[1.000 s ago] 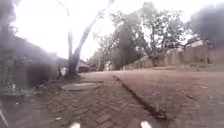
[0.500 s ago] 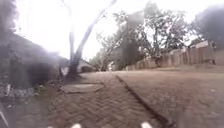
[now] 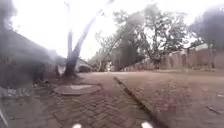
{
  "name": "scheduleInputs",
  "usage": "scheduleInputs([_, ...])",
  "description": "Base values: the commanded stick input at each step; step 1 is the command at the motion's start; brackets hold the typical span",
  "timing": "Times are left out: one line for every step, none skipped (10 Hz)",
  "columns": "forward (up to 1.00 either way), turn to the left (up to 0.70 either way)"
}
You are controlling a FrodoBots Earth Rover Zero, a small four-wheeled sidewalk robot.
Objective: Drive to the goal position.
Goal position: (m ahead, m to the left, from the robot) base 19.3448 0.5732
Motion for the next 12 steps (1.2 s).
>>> scheduleInputs([0.50,0.20])
scheduleInputs([0.50,0.17])
scheduleInputs([0.50,0.12])
scheduleInputs([0.50,0.00])
scheduleInputs([0.50,0.00])
scheduleInputs([0.50,0.00])
scheduleInputs([0.50,0.05])
scheduleInputs([0.50,0.10])
scheduleInputs([0.44,0.00])
scheduleInputs([0.35,0.00])
scheduleInputs([0.30,0.00])
scheduleInputs([0.30,0.00])
